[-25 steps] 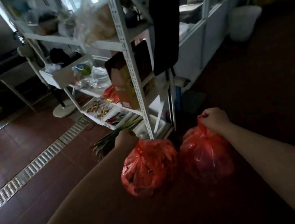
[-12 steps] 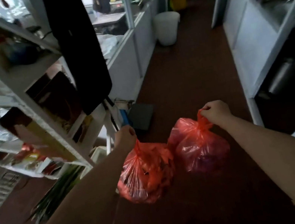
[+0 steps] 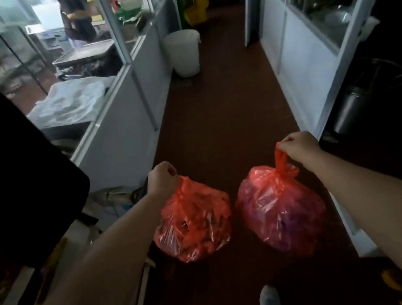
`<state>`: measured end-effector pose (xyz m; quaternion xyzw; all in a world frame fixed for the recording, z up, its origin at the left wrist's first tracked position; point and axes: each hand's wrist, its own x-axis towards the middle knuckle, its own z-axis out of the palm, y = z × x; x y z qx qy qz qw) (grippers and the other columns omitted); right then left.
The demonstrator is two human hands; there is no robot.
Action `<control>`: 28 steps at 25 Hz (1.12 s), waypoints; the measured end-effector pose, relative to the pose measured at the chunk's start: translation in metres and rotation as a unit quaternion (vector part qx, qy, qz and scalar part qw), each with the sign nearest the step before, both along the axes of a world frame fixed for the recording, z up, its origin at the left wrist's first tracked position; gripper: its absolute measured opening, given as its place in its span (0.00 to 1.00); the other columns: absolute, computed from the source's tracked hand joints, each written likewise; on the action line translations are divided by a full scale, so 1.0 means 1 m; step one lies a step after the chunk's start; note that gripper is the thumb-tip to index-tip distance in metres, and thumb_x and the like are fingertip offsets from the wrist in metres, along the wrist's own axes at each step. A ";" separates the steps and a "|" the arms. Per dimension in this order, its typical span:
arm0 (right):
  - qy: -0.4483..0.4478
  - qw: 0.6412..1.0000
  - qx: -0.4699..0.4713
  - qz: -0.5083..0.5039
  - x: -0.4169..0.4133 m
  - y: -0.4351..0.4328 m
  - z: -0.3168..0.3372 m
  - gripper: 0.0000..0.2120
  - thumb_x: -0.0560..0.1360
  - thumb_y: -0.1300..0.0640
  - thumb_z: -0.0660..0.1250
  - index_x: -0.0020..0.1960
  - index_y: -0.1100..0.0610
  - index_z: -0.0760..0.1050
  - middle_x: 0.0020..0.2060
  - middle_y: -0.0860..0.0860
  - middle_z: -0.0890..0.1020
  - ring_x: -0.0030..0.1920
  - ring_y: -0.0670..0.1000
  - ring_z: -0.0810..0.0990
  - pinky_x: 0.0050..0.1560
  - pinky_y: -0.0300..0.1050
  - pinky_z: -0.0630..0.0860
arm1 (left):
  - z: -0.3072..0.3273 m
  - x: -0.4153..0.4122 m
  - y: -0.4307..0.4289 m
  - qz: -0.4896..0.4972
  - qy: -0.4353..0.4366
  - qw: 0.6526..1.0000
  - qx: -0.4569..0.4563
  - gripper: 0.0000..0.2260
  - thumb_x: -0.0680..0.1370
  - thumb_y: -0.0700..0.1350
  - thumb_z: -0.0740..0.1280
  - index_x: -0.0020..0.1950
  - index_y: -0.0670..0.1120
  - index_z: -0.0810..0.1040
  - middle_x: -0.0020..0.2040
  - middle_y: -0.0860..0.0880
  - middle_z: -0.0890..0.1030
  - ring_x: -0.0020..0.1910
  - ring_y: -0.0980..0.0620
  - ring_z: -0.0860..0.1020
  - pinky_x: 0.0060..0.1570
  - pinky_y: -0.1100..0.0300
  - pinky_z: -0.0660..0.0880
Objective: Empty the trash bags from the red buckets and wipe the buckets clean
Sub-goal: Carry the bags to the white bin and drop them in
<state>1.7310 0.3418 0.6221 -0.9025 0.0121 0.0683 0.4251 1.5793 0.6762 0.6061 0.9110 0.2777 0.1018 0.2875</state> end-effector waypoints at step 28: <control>0.062 0.989 0.110 -0.076 0.784 0.123 0.014 0.06 0.72 0.57 0.68 0.37 0.57 0.78 0.30 0.54 0.82 0.35 0.53 0.81 0.42 0.50 0.77 | 0.026 0.783 0.143 0.019 0.006 0.998 -0.057 0.06 0.73 0.37 0.68 0.45 0.45 0.82 0.44 0.47 0.83 0.46 0.48 0.80 0.45 0.58 0.77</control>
